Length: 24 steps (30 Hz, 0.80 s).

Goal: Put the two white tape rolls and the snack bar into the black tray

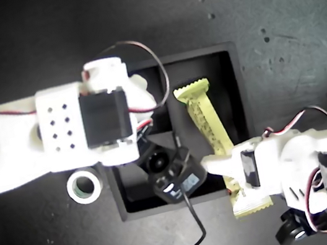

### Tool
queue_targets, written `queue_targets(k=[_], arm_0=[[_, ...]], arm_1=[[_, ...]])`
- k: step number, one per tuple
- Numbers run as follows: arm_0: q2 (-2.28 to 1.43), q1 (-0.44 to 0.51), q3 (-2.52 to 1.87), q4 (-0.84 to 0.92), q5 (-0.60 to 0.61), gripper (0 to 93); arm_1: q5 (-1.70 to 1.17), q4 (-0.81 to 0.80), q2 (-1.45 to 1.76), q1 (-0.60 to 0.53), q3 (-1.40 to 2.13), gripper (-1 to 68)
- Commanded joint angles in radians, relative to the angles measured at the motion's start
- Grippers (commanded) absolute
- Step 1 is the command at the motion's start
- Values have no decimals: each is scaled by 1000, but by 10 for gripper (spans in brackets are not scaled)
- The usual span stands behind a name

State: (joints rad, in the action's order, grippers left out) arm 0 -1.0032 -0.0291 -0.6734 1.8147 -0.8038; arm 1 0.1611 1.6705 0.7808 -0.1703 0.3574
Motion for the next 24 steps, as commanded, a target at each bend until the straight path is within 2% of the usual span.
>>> queue_targets(k=[1, 4, 8, 12, 15, 19, 24], arm_0=[[-262, 18, -84, 18, -8, 201], [-472, 57, -195, 18, -46, 194], [-693, 166, -383, 17, -187, 186], [-776, 318, -617, -58, -370, 181], [-773, 414, -773, -209, -476, 179], [-730, 489, -893, -380, -569, 176], [-716, 514, -1034, -569, -618, 170]], arm_1=[[-92, 130, 75, 15, -87, 239], [-120, 132, 261, 17, 80, 244], [-66, 132, 485, 37, 262, 221], [101, 130, 609, 97, 318, 119], [299, 130, 644, 173, 302, -1], [502, 130, 755, 235, 316, -4], [626, 130, 1005, 270, 405, -5]])
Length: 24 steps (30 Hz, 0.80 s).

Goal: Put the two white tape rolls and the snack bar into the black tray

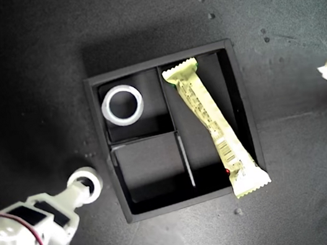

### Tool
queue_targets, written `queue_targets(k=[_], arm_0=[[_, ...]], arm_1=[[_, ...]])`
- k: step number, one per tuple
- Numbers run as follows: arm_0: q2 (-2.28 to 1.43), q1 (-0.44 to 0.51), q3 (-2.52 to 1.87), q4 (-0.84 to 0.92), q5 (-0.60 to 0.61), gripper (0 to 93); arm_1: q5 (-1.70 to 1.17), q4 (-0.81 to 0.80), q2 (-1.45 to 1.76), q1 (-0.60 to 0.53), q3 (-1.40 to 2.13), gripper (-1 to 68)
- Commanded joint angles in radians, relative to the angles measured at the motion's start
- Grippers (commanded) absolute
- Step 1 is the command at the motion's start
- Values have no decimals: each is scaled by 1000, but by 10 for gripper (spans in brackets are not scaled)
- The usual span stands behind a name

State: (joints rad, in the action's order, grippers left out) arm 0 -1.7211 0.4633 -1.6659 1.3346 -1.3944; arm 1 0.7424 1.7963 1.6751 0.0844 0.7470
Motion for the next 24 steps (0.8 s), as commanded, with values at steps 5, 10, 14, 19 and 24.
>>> queue_targets(k=[5, 10, 14, 19, 24], arm_0=[[38, 37, -112, -184, -78, 167], [40, 44, -204, -288, -117, 167], [34, 41, -259, -341, -129, 167], [57, 32, -278, -356, -132, 166], [153, -3, -276, -388, -150, 64]], arm_1=[[132, 3, 393, 35, 273, -5], [187, -37, 592, 35, 525, -5], [202, -55, 646, 29, 634, -5], [204, -117, 647, -14, 716, -4], [209, -221, 666, -20, 871, -4]])
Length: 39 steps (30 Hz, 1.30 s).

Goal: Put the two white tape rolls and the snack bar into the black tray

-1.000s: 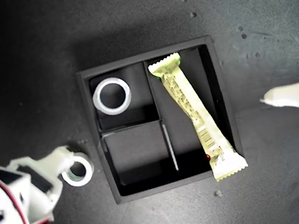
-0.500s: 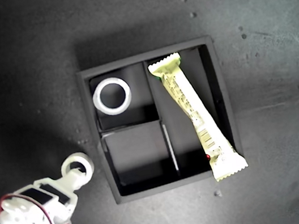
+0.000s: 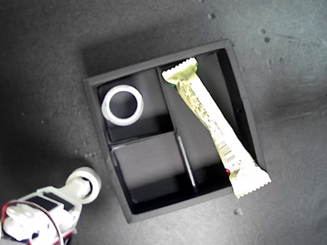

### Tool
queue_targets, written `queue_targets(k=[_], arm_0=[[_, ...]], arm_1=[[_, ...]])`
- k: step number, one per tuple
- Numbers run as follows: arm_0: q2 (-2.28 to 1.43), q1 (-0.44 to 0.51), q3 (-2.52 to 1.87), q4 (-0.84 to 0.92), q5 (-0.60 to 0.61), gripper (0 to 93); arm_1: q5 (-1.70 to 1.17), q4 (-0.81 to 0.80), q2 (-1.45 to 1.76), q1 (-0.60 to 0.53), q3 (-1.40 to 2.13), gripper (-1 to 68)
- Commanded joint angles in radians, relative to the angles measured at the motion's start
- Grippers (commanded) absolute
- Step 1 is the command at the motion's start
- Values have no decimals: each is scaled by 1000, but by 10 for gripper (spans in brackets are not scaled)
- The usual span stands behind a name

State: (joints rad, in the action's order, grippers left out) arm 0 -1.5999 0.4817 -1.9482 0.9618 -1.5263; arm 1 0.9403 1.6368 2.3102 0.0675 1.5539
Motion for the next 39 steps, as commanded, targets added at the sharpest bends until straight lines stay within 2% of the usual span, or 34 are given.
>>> queue_targets(k=[1, 3, 5, 9, 13, 17, 21, 24, 30, 35, 39], arm_0=[[48, -29, 9, -15, -25, 39], [43, -46, 8, -14, -32, 0], [-3, -57, 8, 17, -29, 0], [-126, -75, 101, 207, 14, 0], [-175, -107, 336, 442, 95, 0], [-98, -160, 635, 557, 232, 0], [181, -195, 1069, 686, 351, 0], [508, -207, 1525, 856, 388, 0], [815, -233, 1772, 870, 377, 0], [870, -235, 1741, 871, 333, 0], [865, -233, 1684, 871, 313, 0]], arm_1=[[12, -91, 55, 11, 115, -4], [23, -126, 155, 75, 229, -4], [26, -138, 288, 135, 321, -5], [57, -137, 502, 163, 472, -5], [112, -186, 721, 121, 712, -5], [166, -250, 1020, 46, 960, -5], [206, -353, 1039, 8, 1137, -5], [232, -454, 1039, -11, 1262, -5], [238, -615, 1039, -41, 1453, -4], [256, -721, 1039, -66, 1565, -4], [258, -727, 1039, -77, 1569, -4]])
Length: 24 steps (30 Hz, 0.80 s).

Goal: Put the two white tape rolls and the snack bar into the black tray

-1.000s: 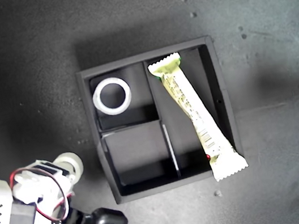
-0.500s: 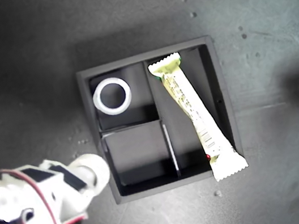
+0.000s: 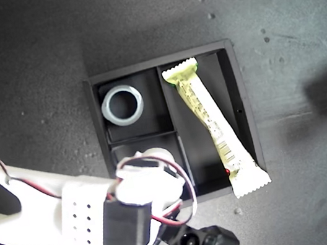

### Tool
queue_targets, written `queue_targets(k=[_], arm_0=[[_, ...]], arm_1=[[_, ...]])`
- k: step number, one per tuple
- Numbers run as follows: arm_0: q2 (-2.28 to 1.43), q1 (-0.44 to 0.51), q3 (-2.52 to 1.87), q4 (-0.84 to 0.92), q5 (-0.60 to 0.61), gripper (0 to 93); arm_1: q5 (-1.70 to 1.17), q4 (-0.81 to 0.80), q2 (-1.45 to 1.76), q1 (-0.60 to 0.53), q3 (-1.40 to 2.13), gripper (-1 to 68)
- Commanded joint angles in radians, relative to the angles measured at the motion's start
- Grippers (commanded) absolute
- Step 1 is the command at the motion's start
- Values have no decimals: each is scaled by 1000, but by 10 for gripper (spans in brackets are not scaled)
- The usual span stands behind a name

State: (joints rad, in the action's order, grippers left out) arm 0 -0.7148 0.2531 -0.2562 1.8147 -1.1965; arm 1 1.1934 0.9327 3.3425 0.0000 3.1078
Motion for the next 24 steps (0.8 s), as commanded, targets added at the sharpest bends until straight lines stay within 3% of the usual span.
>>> queue_targets(k=[1, 6, 14, 16, 21, 24], arm_0=[[-20, -5, -12, 18, -20, 6], [-29, 11, -28, 18, -14, 160], [-204, 26, -215, 20, -23, 258], [-364, 14, -362, 20, -34, 253], [-885, -69, -799, 18, -64, 61], [-1177, -133, -1066, 3, -46, 22]], arm_1=[[5, -23, 6, -9, 15, -4], [5, -23, 6, -5, 15, -2], [-2, -26, 6, 26, 14, -2], [3, -20, 6, 31, 15, -2], [34, 25, 6, 20, 15, -1], [89, 114, 6, 28, 15, 33]])
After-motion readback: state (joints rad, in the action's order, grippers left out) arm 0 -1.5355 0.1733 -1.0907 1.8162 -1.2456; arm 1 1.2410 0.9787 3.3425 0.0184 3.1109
